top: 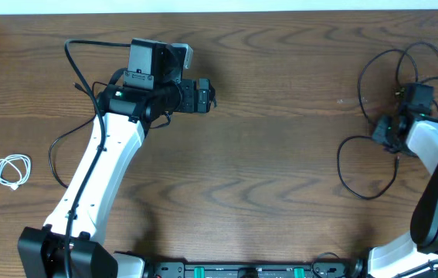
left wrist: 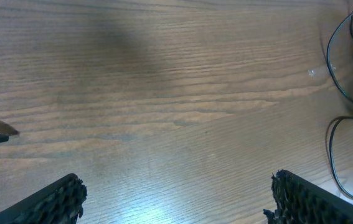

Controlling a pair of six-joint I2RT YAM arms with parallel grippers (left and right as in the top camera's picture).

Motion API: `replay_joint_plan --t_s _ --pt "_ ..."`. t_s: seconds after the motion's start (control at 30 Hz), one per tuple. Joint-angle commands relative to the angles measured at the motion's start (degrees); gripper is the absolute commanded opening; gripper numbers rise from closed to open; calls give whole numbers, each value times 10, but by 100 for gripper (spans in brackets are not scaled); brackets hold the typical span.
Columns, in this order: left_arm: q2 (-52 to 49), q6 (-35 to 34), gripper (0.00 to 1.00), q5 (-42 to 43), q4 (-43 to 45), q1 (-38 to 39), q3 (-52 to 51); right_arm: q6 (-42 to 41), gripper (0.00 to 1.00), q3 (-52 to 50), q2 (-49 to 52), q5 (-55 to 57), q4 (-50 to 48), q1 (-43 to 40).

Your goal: Untangle cables

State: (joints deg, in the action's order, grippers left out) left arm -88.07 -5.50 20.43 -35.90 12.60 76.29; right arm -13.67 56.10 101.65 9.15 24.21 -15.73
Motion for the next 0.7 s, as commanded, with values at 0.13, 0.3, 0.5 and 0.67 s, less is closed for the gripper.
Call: replay_joint_plan --t_s 0.13,0.3,0.5,0.67 --pt "10 7 96 -5 0 1 -1 26 1 -1 7 27 -15 -74" --pt "10 7 96 -5 0 1 -1 41 1 -1 7 19 -17 -115" --pt "10 5 96 -5 0 1 -1 41 1 -1 7 -42 -12 -139" --pt "10 5 96 -5 0 1 -1 98 1 -1 7 -223 1 -138"
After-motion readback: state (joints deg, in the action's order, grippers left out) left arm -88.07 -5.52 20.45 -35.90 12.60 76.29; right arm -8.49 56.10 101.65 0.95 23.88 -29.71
